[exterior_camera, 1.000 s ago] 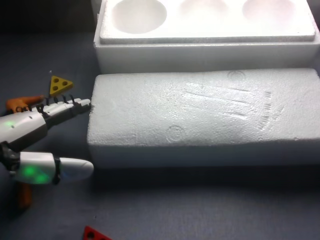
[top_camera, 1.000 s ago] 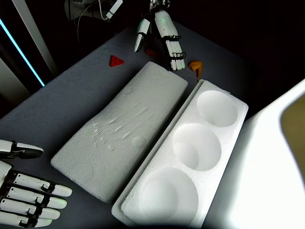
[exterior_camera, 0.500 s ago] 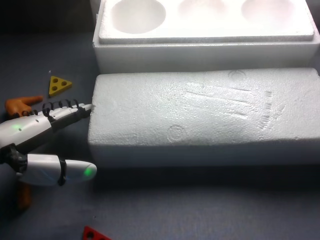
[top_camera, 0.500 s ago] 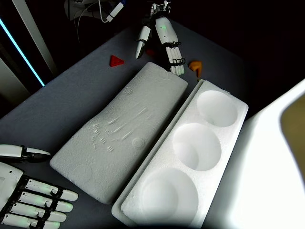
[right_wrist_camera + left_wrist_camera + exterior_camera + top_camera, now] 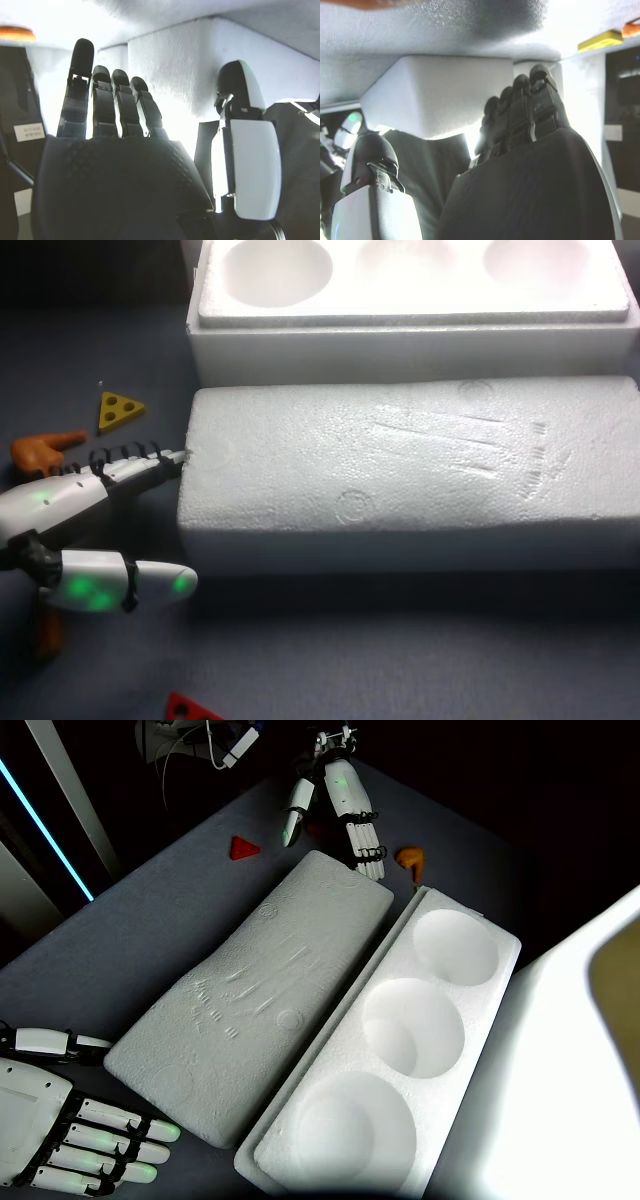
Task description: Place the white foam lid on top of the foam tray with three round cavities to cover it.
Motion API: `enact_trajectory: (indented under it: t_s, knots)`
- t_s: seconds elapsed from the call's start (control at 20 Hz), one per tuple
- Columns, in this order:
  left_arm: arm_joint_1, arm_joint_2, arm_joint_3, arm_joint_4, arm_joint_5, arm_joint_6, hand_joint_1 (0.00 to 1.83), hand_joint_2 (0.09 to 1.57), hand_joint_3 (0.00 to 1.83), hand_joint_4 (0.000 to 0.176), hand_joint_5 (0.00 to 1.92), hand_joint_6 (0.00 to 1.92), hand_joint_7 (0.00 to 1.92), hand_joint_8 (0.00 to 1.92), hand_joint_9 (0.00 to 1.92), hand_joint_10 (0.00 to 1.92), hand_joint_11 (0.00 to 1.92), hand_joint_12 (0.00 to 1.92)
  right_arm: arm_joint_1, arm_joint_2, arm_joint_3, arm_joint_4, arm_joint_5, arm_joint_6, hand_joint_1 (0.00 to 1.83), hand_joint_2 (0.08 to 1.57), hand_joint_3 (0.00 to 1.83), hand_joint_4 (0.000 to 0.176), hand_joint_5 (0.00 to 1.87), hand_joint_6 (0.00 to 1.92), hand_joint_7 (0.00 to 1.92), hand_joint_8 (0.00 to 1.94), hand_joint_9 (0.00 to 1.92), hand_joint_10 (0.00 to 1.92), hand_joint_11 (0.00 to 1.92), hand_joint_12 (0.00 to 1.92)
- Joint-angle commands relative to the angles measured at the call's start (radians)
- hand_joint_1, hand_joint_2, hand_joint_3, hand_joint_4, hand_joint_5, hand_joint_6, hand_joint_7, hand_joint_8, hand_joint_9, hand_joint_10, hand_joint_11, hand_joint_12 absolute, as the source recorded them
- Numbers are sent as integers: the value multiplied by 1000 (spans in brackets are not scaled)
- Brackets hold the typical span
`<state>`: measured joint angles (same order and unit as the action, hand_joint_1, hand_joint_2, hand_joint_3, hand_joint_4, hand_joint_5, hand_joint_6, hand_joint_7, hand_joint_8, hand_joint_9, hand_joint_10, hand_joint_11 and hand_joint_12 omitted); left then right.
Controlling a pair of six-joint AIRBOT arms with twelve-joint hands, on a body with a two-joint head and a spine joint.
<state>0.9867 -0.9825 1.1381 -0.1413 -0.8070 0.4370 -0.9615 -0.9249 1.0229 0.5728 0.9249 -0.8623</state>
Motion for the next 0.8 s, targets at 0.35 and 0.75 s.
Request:
enact_trajectory:
  t_s: [0.35,0.75]
  knots:
    - [-23,-45,11,-13,-138,-10,480,1191,18,0,150,48,164,44,123,51,17,8,33,-15,22,-19,101,13,640,1145,0,0,74,10,29,5,75,26,0,1169]
    - [-25,-62,13,-18,-157,-21,425,1226,0,0,206,207,285,12,10,536,0,790,36,-19,22,-24,101,18,580,1166,4,0,147,11,150,14,209,93,0,1488]
